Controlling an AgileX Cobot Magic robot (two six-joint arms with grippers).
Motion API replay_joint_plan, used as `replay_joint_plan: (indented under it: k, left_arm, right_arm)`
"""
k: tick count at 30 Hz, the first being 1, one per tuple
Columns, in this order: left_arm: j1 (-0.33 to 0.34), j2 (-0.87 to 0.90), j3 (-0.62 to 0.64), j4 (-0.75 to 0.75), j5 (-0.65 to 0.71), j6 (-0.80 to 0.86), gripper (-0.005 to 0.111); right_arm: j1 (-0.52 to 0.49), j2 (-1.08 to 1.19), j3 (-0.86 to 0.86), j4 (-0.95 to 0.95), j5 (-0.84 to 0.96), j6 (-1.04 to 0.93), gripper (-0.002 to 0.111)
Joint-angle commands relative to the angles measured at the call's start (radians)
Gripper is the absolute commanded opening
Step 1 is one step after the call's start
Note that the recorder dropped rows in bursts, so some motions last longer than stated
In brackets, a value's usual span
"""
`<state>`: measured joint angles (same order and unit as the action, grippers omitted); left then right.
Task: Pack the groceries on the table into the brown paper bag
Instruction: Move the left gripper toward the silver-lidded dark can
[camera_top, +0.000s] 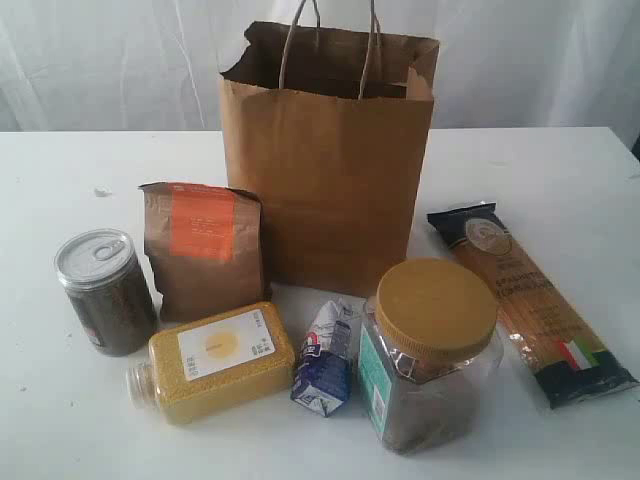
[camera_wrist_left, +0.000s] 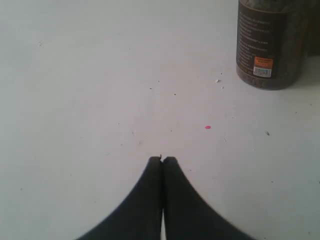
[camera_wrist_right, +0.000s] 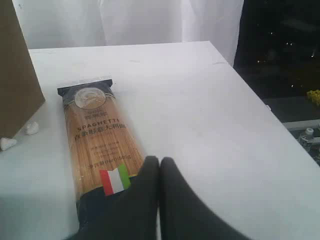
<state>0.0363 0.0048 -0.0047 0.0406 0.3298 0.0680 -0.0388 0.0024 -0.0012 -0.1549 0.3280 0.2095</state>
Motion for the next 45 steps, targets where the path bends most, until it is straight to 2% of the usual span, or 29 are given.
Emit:
replay_joint_plan:
  k: [1,12,19,25,29,30,32,35,37,38,39,41,45]
  left_arm:
    - [-0.003,-0.005,0.005,-0.002,0.030,0.000,0.000]
    - [-0.003,-0.005,0.005,-0.002,0.030,0.000,0.000]
    - [-0.003,-0.005,0.005,0.133,0.027,0.203,0.000]
    - [-0.003,-0.005,0.005,0.257,-0.073,0.226,0.000]
    - [-0.003,-0.005,0.005,0.259,-0.099,0.224,0.000]
    - [-0.001,-0.005,0.005,0.270,-0.142,0.224,0.000]
    - [-0.001,-0.005,0.005,0.282,-0.315,0.224,0.000]
    - [-0.001,-0.005,0.005,0.282,-0.742,0.158,0.000]
    - [-0.001,-0.005,0.005,0.264,-1.076,0.030,0.000]
    - [-0.001,-0.005,0.005,0.257,-1.200,-0.039,0.000]
    - [-0.001,-0.005,0.002,0.259,-1.269,-0.105,0.000]
    - [-0.001,-0.005,-0.023,0.281,-1.293,-0.219,0.000]
    - [-0.001,-0.005,-0.077,0.391,-1.149,-0.290,0.000]
  right_arm:
    - [-0.002,-0.002,0.001,-0.001,-0.009,0.005,0.000]
    - [-0.002,-0.002,0.001,-0.001,-0.009,0.005,0.000]
    - [-0.002,-0.002,0.001,-0.001,-0.009,0.005,0.000]
    - [-0.002,-0.002,0.001,-0.001,-0.009,0.005,0.000]
    - [-0.002,-0.002,0.001,-0.001,-0.009,0.005,0.000]
    - [-0.002,-0.002,0.001,-0.001,-0.009,0.005,0.000]
    - [-0.002,-0.002,0.001,-0.001,-0.009,0.002,0.000]
    - [-0.002,-0.002,0.001,-0.001,-0.009,-0.011,0.000]
    - [-0.002,-0.002,0.001,-0.001,-0.009,-0.011,0.000]
    - [-0.002,-0.002,0.001,-0.001,-0.009,-0.011,0.000]
    - [-0.002,-0.002,0.001,-0.001,-0.009,-0.011,0.000]
    - [-0.002,-0.002,0.001,-0.001,-0.009,-0.011,0.000]
    - [-0.002,-0.002,0.001,-0.001,-0.009,-0.011,0.000]
